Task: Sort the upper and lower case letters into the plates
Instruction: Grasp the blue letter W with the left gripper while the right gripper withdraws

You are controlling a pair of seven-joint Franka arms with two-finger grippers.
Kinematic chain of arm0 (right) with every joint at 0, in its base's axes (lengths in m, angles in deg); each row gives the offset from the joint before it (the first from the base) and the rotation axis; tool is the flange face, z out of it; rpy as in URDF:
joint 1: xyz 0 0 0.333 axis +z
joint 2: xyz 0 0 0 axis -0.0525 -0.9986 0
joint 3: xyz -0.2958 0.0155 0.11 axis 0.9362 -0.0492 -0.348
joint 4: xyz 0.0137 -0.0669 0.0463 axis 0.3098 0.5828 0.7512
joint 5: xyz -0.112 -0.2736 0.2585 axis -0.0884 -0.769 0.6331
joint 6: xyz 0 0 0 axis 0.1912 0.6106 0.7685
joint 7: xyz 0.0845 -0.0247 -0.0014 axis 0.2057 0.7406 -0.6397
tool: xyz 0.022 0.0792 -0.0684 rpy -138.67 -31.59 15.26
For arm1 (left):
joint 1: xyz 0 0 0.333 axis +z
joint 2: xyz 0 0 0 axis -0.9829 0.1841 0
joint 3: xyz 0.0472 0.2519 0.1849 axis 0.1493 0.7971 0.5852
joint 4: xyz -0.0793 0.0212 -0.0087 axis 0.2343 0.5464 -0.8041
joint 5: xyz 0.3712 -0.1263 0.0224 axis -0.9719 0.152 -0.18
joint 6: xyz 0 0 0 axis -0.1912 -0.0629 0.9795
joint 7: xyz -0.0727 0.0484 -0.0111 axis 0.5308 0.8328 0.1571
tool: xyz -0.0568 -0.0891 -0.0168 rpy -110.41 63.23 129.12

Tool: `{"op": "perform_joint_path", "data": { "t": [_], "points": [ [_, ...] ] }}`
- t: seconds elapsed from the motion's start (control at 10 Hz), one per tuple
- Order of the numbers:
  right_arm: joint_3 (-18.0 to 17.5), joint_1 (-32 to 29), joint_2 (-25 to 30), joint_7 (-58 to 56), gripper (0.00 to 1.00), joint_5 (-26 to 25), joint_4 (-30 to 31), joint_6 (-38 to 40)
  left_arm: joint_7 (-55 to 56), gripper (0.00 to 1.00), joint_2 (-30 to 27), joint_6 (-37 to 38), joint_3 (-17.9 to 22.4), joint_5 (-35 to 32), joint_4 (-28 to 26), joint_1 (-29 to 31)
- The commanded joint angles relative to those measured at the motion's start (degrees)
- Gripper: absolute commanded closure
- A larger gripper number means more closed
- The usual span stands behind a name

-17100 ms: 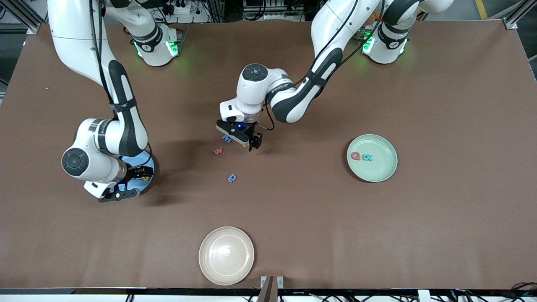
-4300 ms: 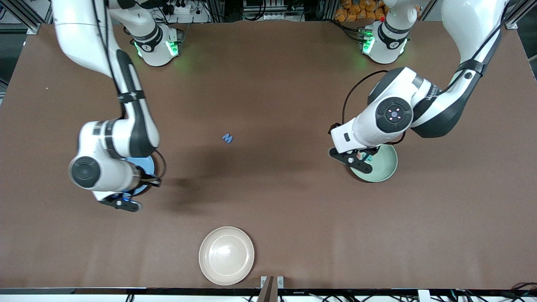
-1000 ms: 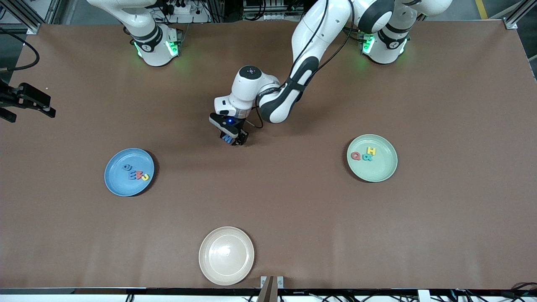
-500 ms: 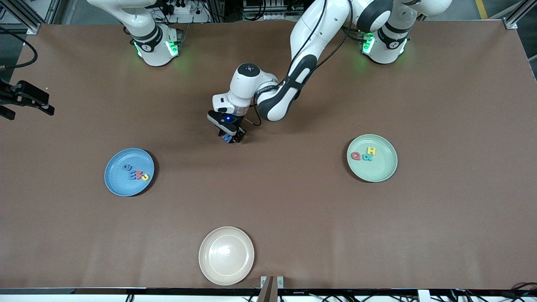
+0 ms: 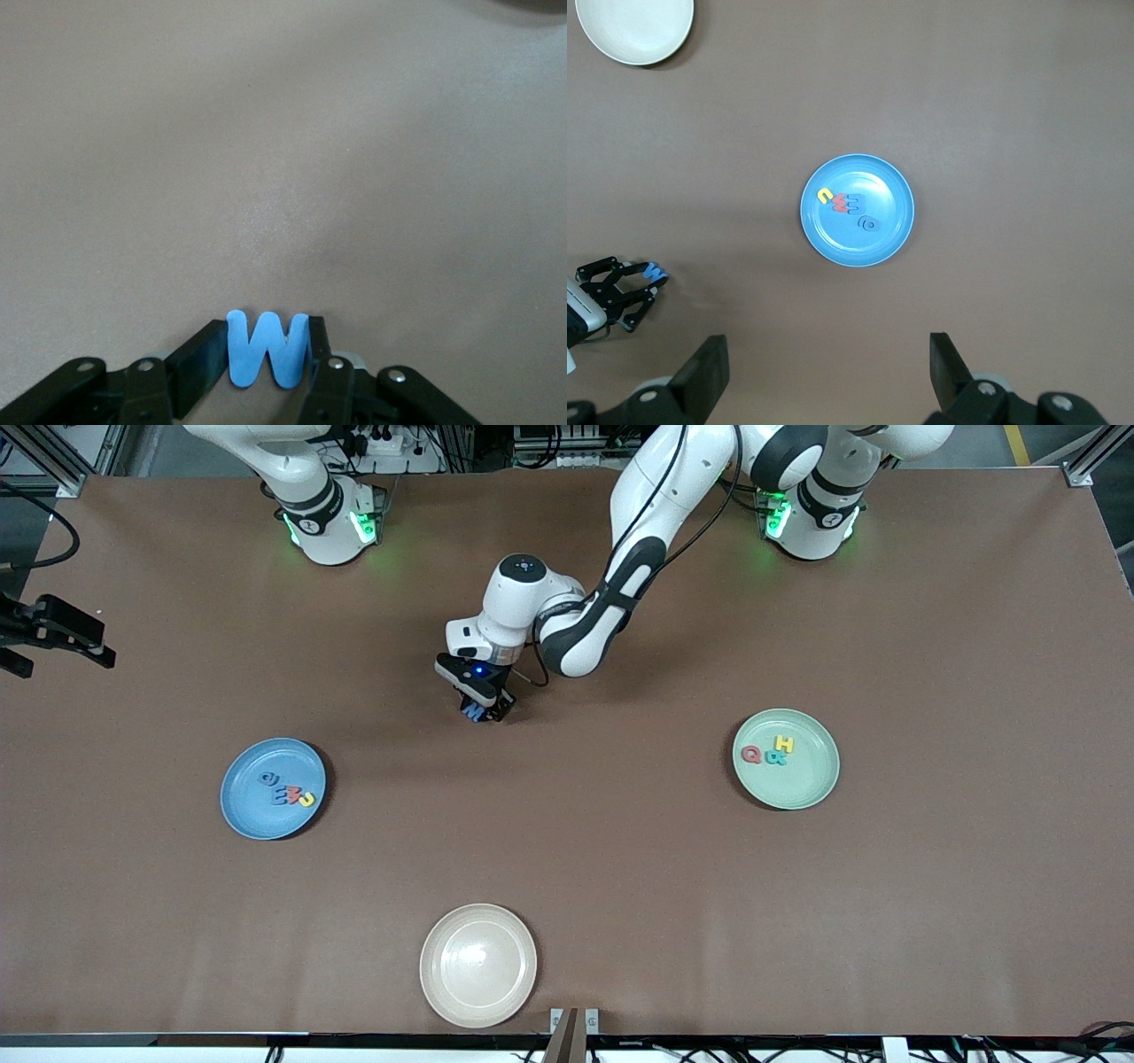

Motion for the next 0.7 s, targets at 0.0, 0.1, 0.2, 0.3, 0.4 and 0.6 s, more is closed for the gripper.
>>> {"op": "perform_joint_path", "data": {
  "t": [0.0,0.1,0.2,0.3,0.4,0.6],
  "points": [
    [-0.57,-0.96,1.03,-0.13,0.00,1.07,0.41,0.58,2.72,0.83,0.32,-0.22,0.69,-1.65,-0.26,-0.69],
    [-0.57,-0.96,1.03,-0.13,0.00,1.07,0.41,0.58,2.72,0.83,0.06,-0.05,0.69,-1.65,-0.26,-0.69],
    [-0.57,-0.96,1.03,-0.13,0.00,1.07,0.41,0.58,2.46,0.84,-1.34,1.78,0.60,-1.74,-0.61,-0.16],
    [-0.57,-0.96,1.03,-0.13,0.00,1.07,0.41,0.75,2.20,0.85,-3.35,5.63,0.42,-1.65,-0.61,0.10],
    [-0.57,-0.96,0.94,-0.13,0.00,1.07,0.41,0.76,2.20,0.85,-4.76,8.54,0.25,-1.48,-0.70,0.54],
    [-0.57,-0.96,0.94,-0.13,0.00,1.07,0.41,0.76,-0.50,0.87,-7.84,10.93,0.07,-1.39,-3.58,1.85]
  ]
}}
